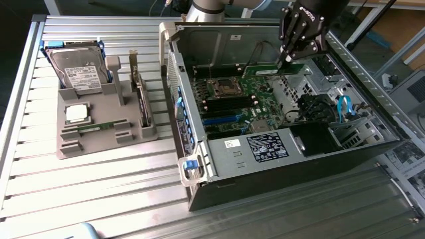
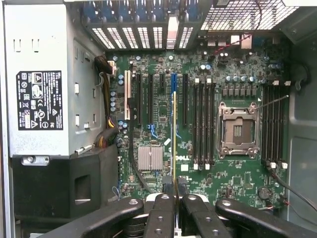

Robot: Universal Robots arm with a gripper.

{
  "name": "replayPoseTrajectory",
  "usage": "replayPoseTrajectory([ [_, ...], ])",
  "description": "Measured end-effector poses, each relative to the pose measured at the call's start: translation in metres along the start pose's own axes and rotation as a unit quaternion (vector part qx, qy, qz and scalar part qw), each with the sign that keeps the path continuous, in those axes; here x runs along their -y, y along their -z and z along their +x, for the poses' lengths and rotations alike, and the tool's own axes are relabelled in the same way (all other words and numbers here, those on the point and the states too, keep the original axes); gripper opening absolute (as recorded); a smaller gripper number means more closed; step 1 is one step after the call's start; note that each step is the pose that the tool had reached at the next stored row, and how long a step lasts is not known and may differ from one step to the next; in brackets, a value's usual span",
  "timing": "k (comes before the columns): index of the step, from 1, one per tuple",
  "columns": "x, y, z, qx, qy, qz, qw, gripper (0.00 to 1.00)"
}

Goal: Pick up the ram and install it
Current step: 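Insert the ram into the slot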

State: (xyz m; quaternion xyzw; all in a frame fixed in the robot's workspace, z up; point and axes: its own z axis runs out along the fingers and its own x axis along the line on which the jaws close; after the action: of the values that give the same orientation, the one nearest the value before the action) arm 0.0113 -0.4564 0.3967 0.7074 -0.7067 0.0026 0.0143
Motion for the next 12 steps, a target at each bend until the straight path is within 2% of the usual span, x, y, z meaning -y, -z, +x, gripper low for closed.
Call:
replayPoseTrajectory([
  [12, -0.0109, -0.0018, 0.0, -0.0024, 0.0, 0.0, 1.0, 0.13],
])
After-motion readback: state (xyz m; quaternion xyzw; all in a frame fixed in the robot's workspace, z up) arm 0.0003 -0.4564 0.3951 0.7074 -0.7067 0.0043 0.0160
